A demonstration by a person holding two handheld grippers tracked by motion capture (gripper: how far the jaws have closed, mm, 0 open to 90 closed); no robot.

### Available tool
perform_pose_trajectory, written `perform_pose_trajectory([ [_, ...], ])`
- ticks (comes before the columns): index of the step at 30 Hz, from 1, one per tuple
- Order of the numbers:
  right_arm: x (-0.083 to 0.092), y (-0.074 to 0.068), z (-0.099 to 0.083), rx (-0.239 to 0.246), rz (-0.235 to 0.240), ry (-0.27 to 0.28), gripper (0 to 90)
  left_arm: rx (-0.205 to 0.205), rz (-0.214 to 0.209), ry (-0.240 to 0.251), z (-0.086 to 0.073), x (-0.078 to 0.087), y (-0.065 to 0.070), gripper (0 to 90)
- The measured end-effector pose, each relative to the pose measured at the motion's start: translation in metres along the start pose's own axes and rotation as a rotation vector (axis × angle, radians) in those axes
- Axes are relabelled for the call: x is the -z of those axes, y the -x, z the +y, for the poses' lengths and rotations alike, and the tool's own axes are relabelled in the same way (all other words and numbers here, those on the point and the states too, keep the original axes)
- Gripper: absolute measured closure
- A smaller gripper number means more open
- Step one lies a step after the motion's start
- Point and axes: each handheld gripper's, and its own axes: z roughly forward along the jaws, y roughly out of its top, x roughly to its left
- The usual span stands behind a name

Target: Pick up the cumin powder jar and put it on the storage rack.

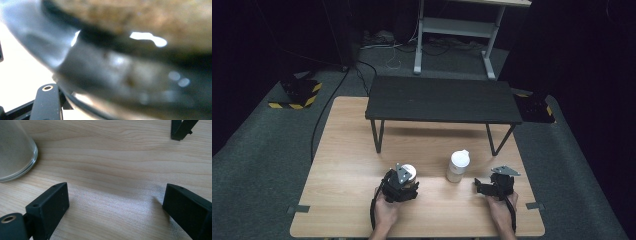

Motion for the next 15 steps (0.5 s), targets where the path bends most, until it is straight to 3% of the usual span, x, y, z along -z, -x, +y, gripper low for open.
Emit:
perform_pose_trajectory([
  [2,0.0,0.0,0.0,0.0,0.0,0.0,6.1,-0.012,-0.005,-0.01,0.006,0.002,-0.001,31.8],
  [5,0.0,0.0,0.0,-0.001,-0.001,0.0,6.1,0.063,-0.012,0.035,0.005,-0.001,0.003,31.8],
  [12,0.0,0.0,0.0,-0.002,0.0,0.0,6.1,0.071,-0.036,0.046,0.021,0.002,0.004,31.8],
  [13,0.0,0.0,0.0,-0.002,0.0,0.0,6.1,0.067,-0.038,0.047,0.024,0.003,0.004,31.9],
  [14,0.0,0.0,0.0,-0.002,0.0,0.0,6.1,-0.009,-0.042,-0.008,0.037,0.008,-0.001,31.9],
  [15,0.0,0.0,0.0,-0.002,0.0,0.0,6.1,0.066,-0.045,0.05,0.031,0.004,0.005,31.8],
])
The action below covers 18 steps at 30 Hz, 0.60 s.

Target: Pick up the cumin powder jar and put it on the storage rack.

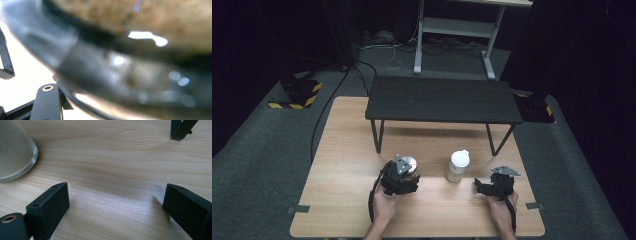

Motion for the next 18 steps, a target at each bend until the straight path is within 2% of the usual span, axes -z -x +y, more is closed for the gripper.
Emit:
perform_pose_trajectory([
  [1,0.0,0.0,0.0,0.0,0.0,0.0,6.1,-0.043,-0.01,-0.041,0.013,0.003,-0.003,31.8],
  [3,0.0,0.0,0.0,0.0,0.0,0.0,6.1,0.006,-0.019,-0.01,0.016,0.001,0.001,31.8],
  [4,0.0,0.0,0.0,0.0,0.0,0.0,6.1,0.006,-0.019,-0.01,0.016,0.001,0.001,31.8],
  [5,0.0,0.0,0.0,0.0,0.0,0.0,6.1,-0.077,-0.02,-0.09,0.035,0.007,-0.002,31.8],
  [6,0.0,0.0,0.0,0.0,0.0,0.0,6.1,-0.334,-0.033,-0.267,0.07,0.013,-0.014,31.9],
  [7,0.0,0.0,0.0,0.0,0.0,0.0,6.1,-0.32,-0.036,-0.25,0.071,0.012,-0.013,31.9],
  [8,0.0,0.0,0.0,0.0,0.0,0.0,6.1,-0.324,-0.042,-0.254,0.076,0.013,-0.014,31.8],
  [9,0.0,0.0,0.0,0.0,0.0,0.0,6.2,-0.085,-0.023,-0.109,0.054,0.008,0.0,31.8],
  [10,0.0,0.0,0.0,0.0,0.0,0.0,6.2,-0.072,-0.028,-0.096,0.056,0.007,0.002,31.8],
  [11,0.0,0.0,0.0,0.0,-0.001,0.0,6.2,-0.08,-0.032,-0.104,0.063,0.008,0.002,31.8],
  [12,0.0,0.0,0.0,0.0,-0.001,0.0,6.2,-0.07,-0.037,-0.095,0.065,0.008,0.003,31.8],
  [14,0.0,0.0,0.0,0.0,0.0,0.0,6.2,-0.139,-0.052,-0.143,0.084,0.01,-0.001,31.8],
  [15,0.0,0.0,0.0,0.0,-0.001,0.0,6.2,-0.139,-0.052,-0.143,0.084,0.01,-0.001,31.8],
  [16,0.0,0.0,0.0,0.0,-0.001,0.0,6.3,-0.175,-0.064,-0.16,0.096,0.011,-0.002,31.8],
  [17,0.0,0.0,0.0,0.001,-0.001,0.001,6.4,-0.172,-0.063,-0.158,0.1,0.011,0.0,31.8],
  [18,0.0,0.0,0.0,0.003,-0.003,0.002,6.4,-0.115,-0.062,-0.114,0.097,0.008,0.004,31.8],
])
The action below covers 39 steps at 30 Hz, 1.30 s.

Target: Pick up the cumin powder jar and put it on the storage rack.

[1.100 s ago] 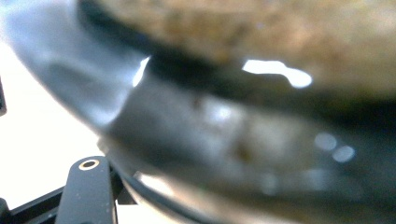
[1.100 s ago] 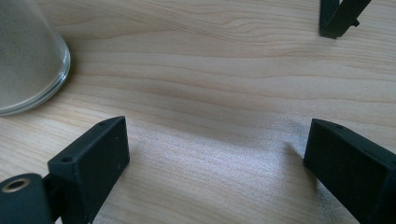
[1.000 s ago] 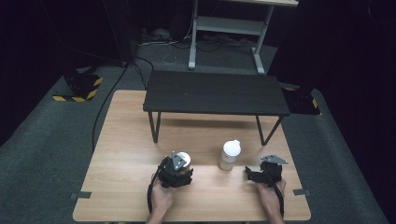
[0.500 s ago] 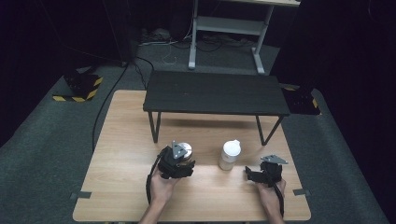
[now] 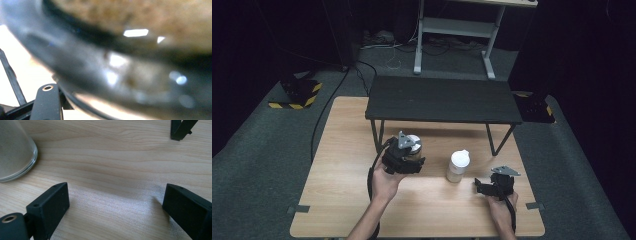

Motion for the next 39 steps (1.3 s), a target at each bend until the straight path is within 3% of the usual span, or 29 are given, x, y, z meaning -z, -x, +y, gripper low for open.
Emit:
perform_pose_trajectory([
  [1,0.0,0.0,0.0,0.0,0.0,0.0,6.4,0.021,0.001,0.022,0.001,-0.001,0.003,31.8],
  [2,0.0,0.0,0.0,0.0,0.0,0.0,6.4,-0.283,-0.017,-0.177,0.04,0.01,-0.015,31.8],
  [3,0.0,0.0,0.0,0.0,0.0,0.0,6.4,-0.263,-0.018,-0.155,0.04,0.009,-0.014,31.9],
  [5,0.0,0.0,0.0,0.0,0.001,0.0,6.4,-0.282,-0.017,-0.155,0.047,0.01,-0.014,31.8],
  [6,0.0,0.0,0.0,0.0,0.001,0.0,6.4,-0.328,-0.033,-0.217,0.063,0.012,-0.017,31.8],
  [7,0.0,0.0,0.0,-0.001,0.0,0.0,6.4,-0.295,-0.031,-0.176,0.058,0.01,-0.015,31.8],
  [9,0.0,0.0,0.0,0.0,0.0,0.0,6.4,-0.293,-0.038,-0.174,0.068,0.009,-0.015,31.8],
  [10,0.0,0.0,0.0,-0.001,0.0,0.0,6.5,-0.314,-0.041,-0.185,0.074,0.009,-0.016,31.8],
  [12,0.0,0.0,0.0,0.0,0.0,0.0,6.5,-0.297,-0.041,-0.169,0.076,0.008,-0.015,31.8],
  [13,0.0,0.0,0.0,-0.001,0.001,0.0,6.6,-0.121,-0.033,-0.05,0.061,0.001,-0.005,31.8],
  [14,0.0,0.0,0.0,-0.002,0.001,0.0,6.6,-0.294,-0.046,-0.164,0.087,0.007,-0.015,31.8],
  [17,0.0,0.0,0.0,-0.002,0.001,0.0,6.7,-0.291,-0.049,-0.156,0.096,0.006,-0.016,31.8],
  [21,0.0,0.0,0.0,-0.001,0.001,0.0,6.7,-0.252,-0.053,-0.111,0.106,0.002,-0.015,31.8],
  [24,0.0,0.0,0.0,-0.002,-0.001,0.001,6.8,-0.275,-0.044,-0.126,0.122,-0.001,-0.013,31.8],
  [25,0.0,-0.001,0.0,-0.001,-0.002,0.001,6.9,-0.094,-0.039,0.002,0.105,-0.01,-0.002,31.8],
  [26,0.0,-0.001,0.0,-0.001,-0.002,0.001,6.9,-0.094,-0.039,0.002,0.105,-0.01,-0.002,31.8],
  [27,0.0,-0.001,0.0,-0.002,-0.003,0.001,6.9,-0.304,-0.028,-0.137,0.135,-0.004,-0.009,31.8],
  [28,0.0,-0.001,0.0,-0.003,-0.003,0.001,6.9,-0.308,-0.024,-0.138,0.138,-0.005,-0.008,31.8],
  [29,0.0,0.0,0.0,-0.003,-0.002,0.001,6.9,-0.138,0.001,-0.009,0.122,-0.017,0.005,31.8],
  [32,0.0,0.0,0.0,-0.003,-0.001,0.001,7.0,-0.143,0.018,-0.011,0.128,-0.022,0.008,31.8],
  [33,0.0,-0.001,0.0,-0.004,-0.002,0.002,7.0,0.097,0.025,0.174,0.104,-0.04,0.024,31.8],
  [34,0.0,-0.001,0.0,-0.004,-0.002,0.002,7.0,0.103,0.026,0.18,0.106,-0.043,0.024,31.8],
  [35,0.0,-0.001,0.0,-0.003,-0.002,0.002,7.0,-0.04,0.048,0.054,0.124,-0.034,0.014,31.8],
  [39,0.0,-0.001,0.0,-0.004,-0.002,0.002,7.0,-0.068,0.071,0.027,0.132,-0.039,0.011,31.8],
])
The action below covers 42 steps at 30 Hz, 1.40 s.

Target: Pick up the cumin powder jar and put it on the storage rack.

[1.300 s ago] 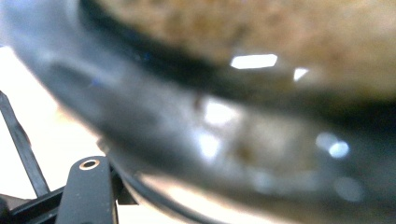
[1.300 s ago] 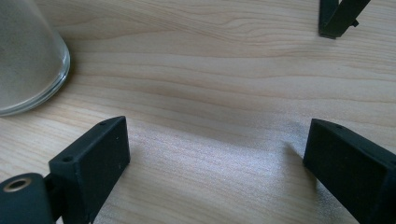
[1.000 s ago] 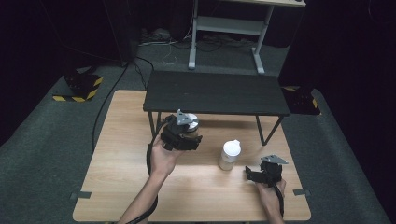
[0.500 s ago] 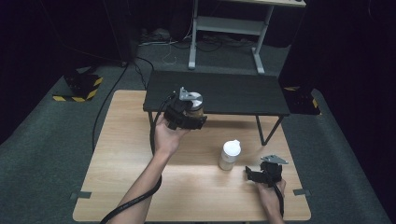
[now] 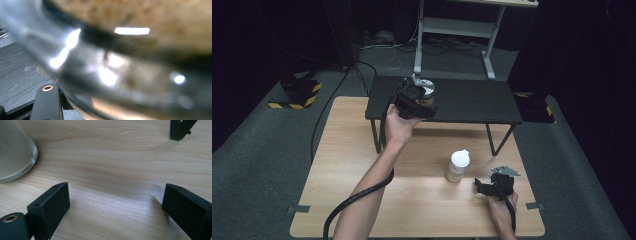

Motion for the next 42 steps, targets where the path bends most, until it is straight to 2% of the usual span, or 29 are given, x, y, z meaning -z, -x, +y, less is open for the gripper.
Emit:
perform_pose_trajectory([
  [1,0.0,0.0,0.0,-0.002,0.0,-0.001,7.0,-0.21,-0.021,-0.144,0.026,0.005,-0.017,31.8],
  [4,0.0,0.0,0.0,0.0,0.0,0.0,7.0,-0.195,-0.005,-0.148,0.028,-0.004,-0.02,31.8],
  [5,0.0,0.0,0.0,0.001,0.0,0.0,7.0,-0.147,0.013,-0.095,0.018,-0.01,-0.017,31.8],
  [6,0.0,0.0,0.0,0.001,0.0,0.0,7.0,-0.17,0.014,-0.133,0.024,-0.011,-0.02,31.8],
  [7,0.0,0.0,0.0,0.001,0.0,0.0,7.0,-0.109,0.031,-0.08,0.014,-0.017,-0.016,31.8],
  [8,0.0,0.0,0.0,0.0,0.001,0.0,7.1,-0.116,0.035,-0.103,0.018,-0.019,-0.018,31.8],
  [9,0.0,0.0,0.0,0.0,0.001,-0.001,7.1,-0.192,0.024,-0.196,0.034,-0.017,-0.025,31.8],
  [10,0.0,0.0,0.0,0.0,0.001,-0.001,7.1,-0.193,0.024,-0.202,0.034,-0.018,-0.026,31.8],
  [15,0.0,0.001,0.0,0.0,0.001,0.0,7.1,-0.182,0.039,-0.198,0.031,-0.026,-0.027,31.9],
  [26,0.0,0.0,0.0,-0.001,0.0,0.0,7.0,-0.194,0.063,-0.198,0.03,-0.036,-0.027,31.8],
  [42,0.0,0.0,0.0,-0.002,-0.002,0.0,7.1,-0.188,0.051,-0.185,0.027,-0.038,-0.031,31.8],
])
